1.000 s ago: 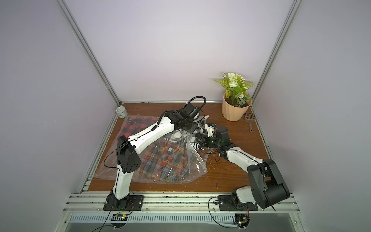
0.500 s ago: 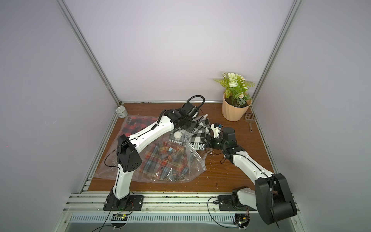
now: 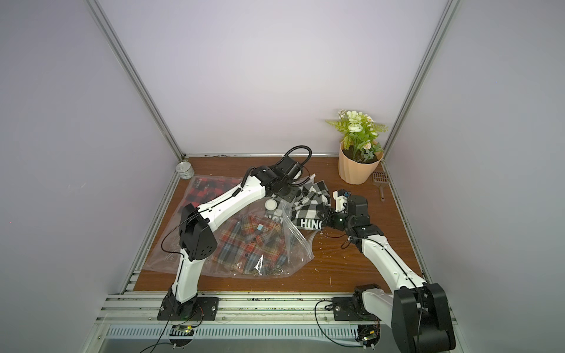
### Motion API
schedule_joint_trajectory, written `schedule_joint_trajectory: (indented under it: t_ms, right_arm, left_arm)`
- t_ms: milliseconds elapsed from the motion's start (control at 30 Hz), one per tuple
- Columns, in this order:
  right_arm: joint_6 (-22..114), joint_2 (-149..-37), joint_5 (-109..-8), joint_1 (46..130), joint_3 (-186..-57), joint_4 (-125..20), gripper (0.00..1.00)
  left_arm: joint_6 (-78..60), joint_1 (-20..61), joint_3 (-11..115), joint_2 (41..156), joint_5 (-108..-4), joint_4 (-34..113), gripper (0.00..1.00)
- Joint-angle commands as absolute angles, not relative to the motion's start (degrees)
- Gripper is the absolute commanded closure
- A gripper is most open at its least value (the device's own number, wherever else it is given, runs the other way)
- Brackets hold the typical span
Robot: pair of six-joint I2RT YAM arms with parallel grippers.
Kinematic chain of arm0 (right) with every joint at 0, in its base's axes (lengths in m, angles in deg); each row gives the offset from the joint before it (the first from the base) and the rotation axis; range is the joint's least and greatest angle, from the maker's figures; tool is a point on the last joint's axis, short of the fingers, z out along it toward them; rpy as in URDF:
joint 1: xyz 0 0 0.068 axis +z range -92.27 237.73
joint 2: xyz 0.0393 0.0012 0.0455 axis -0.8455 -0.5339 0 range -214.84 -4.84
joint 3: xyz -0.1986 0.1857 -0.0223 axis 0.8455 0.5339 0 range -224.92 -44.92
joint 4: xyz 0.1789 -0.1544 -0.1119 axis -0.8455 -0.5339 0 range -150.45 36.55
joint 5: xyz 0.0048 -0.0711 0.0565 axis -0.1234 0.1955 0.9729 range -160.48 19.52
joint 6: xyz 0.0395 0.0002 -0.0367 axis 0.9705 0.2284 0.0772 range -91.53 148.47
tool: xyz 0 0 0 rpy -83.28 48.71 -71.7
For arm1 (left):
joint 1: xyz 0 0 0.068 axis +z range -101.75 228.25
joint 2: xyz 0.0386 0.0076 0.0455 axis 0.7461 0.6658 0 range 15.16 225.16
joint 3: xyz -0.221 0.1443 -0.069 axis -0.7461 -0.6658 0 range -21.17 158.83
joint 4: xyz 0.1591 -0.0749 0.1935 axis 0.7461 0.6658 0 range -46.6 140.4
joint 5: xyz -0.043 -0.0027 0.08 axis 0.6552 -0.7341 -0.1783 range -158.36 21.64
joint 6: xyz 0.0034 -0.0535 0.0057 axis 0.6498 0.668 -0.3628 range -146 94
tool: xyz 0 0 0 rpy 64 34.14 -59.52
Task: Take the shirt out of the vacuum bag
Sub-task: Take out the shirt from the vacuum bag.
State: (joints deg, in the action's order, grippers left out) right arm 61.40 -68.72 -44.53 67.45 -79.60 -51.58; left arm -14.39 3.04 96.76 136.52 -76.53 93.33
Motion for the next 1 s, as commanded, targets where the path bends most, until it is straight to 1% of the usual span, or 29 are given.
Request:
schedule_joint_trajectory:
  t_ms: [0, 433, 967]
  right_arm:
    - [59.89, -67.25, -47.11, 66.17, -81.38, -51.78, 1.0]
    - [58.81, -64.79, -50.04, 62.26, -80.07, -54.35, 1.0]
    - [56.38, -66.6, -51.67, 56.9, -79.47, -54.46, 1.0]
  left_arm:
    - [-15.26, 4.14, 98.45, 137.88, -77.41, 93.57, 1.0]
    - [-15.73, 4.43, 98.4, 137.8, -77.43, 93.56, 0.99]
    - [-16.11, 4.45, 98.18, 137.86, -77.37, 93.67, 0.99]
